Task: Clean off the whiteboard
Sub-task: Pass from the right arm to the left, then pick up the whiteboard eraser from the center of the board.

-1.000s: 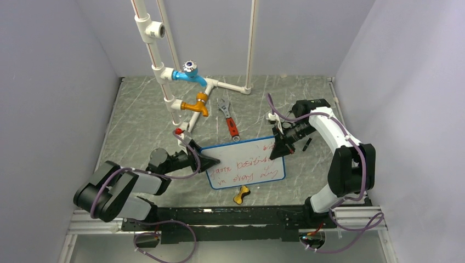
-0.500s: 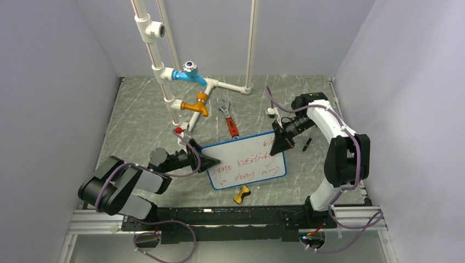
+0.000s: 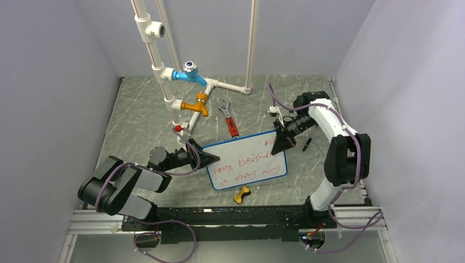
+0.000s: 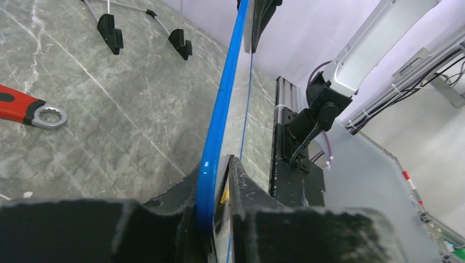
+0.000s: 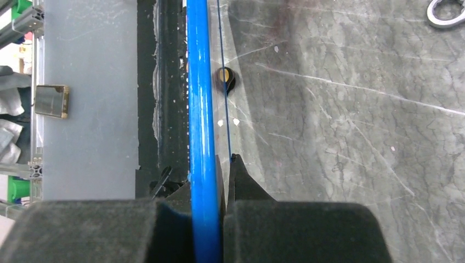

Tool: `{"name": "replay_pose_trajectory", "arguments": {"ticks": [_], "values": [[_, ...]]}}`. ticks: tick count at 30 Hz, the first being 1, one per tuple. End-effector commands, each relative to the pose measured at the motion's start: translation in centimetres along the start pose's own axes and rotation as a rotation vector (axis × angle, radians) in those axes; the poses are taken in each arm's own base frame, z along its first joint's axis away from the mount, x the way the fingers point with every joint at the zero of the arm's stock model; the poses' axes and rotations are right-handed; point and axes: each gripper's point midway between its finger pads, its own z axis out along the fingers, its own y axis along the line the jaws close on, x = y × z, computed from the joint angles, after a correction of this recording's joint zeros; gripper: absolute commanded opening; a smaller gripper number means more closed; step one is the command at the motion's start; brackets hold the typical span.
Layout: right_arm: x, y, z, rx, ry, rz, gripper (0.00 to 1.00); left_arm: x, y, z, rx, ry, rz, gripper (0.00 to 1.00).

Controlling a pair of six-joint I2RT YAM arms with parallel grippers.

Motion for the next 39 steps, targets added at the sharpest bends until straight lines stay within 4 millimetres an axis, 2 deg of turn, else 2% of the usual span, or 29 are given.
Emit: {"name": "replay_pose_trajectory", "arguments": {"ticks": [1, 2, 5, 12, 14, 15, 18, 22, 25, 28, 29, 31, 32, 34, 36, 39], "values": [[-2.9, -4.0, -1.9, 0.138, -0.144, -0.009, 0.00, -1.8, -4.2, 0.2, 0.205, -0.018, 0.157, 0.06], [-2.8, -4.3, -1.9, 0.148, -0.142, 0.001, 0.00, -2.0, -4.3, 0.2, 0.206, -0.021, 0.157, 0.00], [-2.5, -5.3, -1.9, 0.184, -0.130, 0.039, 0.01, -2.8, -4.5, 0.1, 0.188, -0.059, 0.177, 0.00], [-2.3, -7.2, -2.1, 0.230, -0.113, 0.093, 0.31, -4.5, -2.8, -0.2, 0.021, -0.097, 0.256, 0.00], [-2.3, -7.5, -2.2, 0.238, -0.111, 0.102, 0.38, -4.2, -1.7, -0.6, -0.060, -0.067, 0.258, 0.00], [-2.4, -7.6, -2.3, 0.246, -0.112, 0.103, 0.45, -4.3, -1.3, -0.8, -0.092, -0.057, 0.272, 0.00], [-2.8, -7.7, -2.9, 0.291, -0.114, 0.098, 0.59, -4.7, -0.9, -1.3, -0.156, -0.031, 0.327, 0.00], [-3.8, -8.4, -5.8, 0.429, -0.148, 0.090, 0.74, -4.7, -0.5, -1.6, -0.194, -0.010, 0.335, 0.00], [-4.1, -8.9, -9.9, 0.553, -0.210, 0.097, 0.80, -4.6, 0.0, -1.5, -0.209, 0.006, 0.320, 0.00], [-4.4, -8.0, -11.4, 0.598, -0.214, 0.044, 0.81, -4.8, 0.4, -1.5, -0.238, 0.006, 0.309, 0.00], [-4.6, -7.2, -11.2, 0.590, -0.212, 0.004, 0.81, -4.9, 0.6, -1.5, -0.248, 0.005, 0.306, 0.00], [-4.6, -5.1, -9.5, 0.502, -0.205, -0.107, 0.82, -5.2, 0.7, -1.6, -0.264, -0.002, 0.301, 0.00], [-4.6, -3.6, -8.2, 0.445, -0.202, -0.170, 0.85, -5.3, 0.7, -1.6, -0.270, -0.004, 0.299, 0.00], [-3.8, -0.5, -5.0, 0.318, -0.191, -0.307, 0.99, -5.5, 0.7, -1.6, -0.279, -0.005, 0.298, 0.00], [-3.0, 2.4, -1.7, 0.198, -0.187, -0.473, 1.00, -5.4, 0.9, -1.7, -0.291, 0.000, 0.297, 0.00], [-2.1, 4.9, 2.0, 0.086, -0.187, -0.628, 1.00, -5.1, 1.3, -1.9, -0.312, 0.006, 0.282, 0.00]]}}
